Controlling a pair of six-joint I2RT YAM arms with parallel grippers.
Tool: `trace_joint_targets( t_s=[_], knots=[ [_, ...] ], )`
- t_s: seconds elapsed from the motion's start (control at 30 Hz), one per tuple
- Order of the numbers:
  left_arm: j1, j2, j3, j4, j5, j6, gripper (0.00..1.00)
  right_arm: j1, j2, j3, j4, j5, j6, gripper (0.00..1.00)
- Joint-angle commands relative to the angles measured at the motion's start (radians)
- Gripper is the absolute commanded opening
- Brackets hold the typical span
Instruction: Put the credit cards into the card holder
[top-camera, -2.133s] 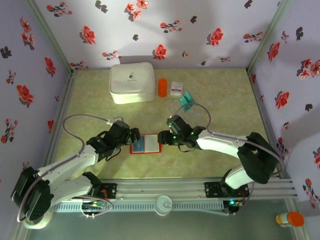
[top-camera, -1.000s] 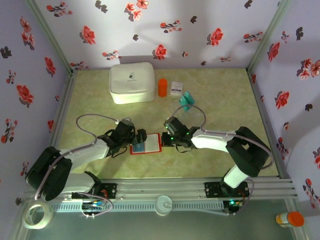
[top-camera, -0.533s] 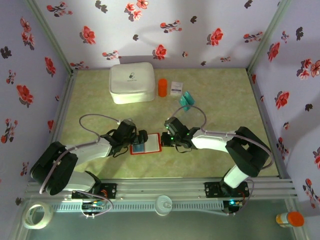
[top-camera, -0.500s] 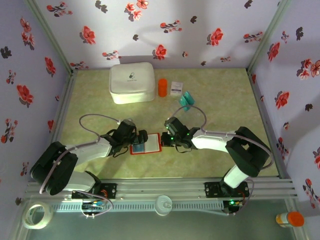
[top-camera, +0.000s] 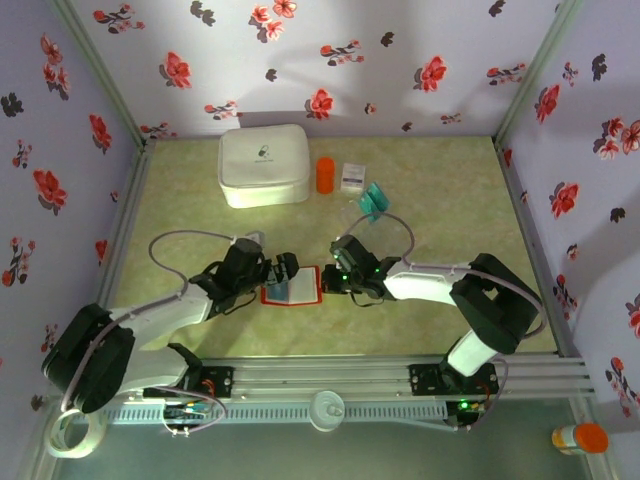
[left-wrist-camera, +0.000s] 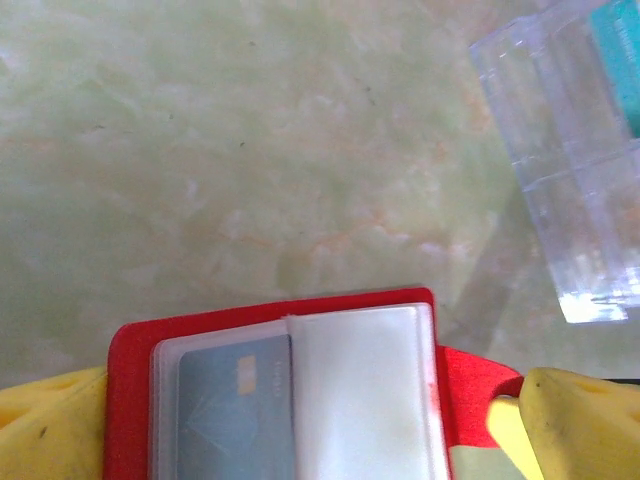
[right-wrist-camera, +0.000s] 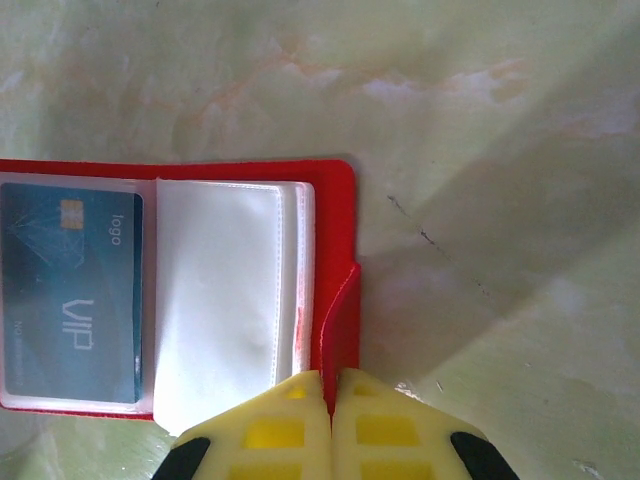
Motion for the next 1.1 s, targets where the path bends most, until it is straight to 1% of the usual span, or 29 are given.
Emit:
trace_joint_targets(
  t_s=[0.0, 0.2, 0.33, 0.63, 0.67, 0.7, 0.73, 0.83, 0.9, 1.07],
  knots=[
    [-0.019, -0.019, -0.028, 0.091, 0.036, -0.070, 1.00, -0.004, 0.011, -0.017, 0.025, -0.019, 0.020, 0.00],
    [-0.097, 0.036, 0.016, 0.177, 0.034, -0.116, 1.00, -0.003, 0.014, -0.024, 0.048, -0.024, 0.032, 0.00],
    [-0.139, 0.087, 0.059, 0.203, 0.023, -0.125, 1.00, -0.003, 0.014, -0.028, 0.053, -0.026, 0.035, 0.00],
    [-0.174, 0.190, 0.062, 0.291, -0.003, -0.178, 1.00, -0.009, -0.001, -0.043, 0.058, -0.036, 0.035, 0.00],
    [-0.178, 0.197, 0.059, 0.295, -0.006, -0.180, 1.00, -0.012, -0.012, -0.048, 0.054, -0.036, 0.038, 0.05],
    [-0.179, 0.205, 0.057, 0.297, -0.010, -0.184, 1.00, -0.017, -0.028, -0.060, 0.051, -0.033, 0.039, 0.13],
    [-0.182, 0.212, 0.054, 0.298, -0.015, -0.188, 1.00, -0.023, -0.049, -0.073, 0.049, -0.029, 0.041, 0.19],
    [-0.188, 0.228, 0.044, 0.310, -0.026, -0.200, 1.00, -0.044, -0.118, -0.107, 0.007, -0.006, 0.043, 0.29],
    [-0.194, 0.235, 0.034, 0.314, -0.037, -0.209, 1.00, -0.058, -0.164, -0.129, -0.023, 0.014, 0.046, 0.32],
    [-0.224, 0.252, -0.002, 0.326, -0.094, -0.239, 1.00, -0.090, -0.262, -0.161, -0.083, 0.044, 0.046, 0.33]
  ],
)
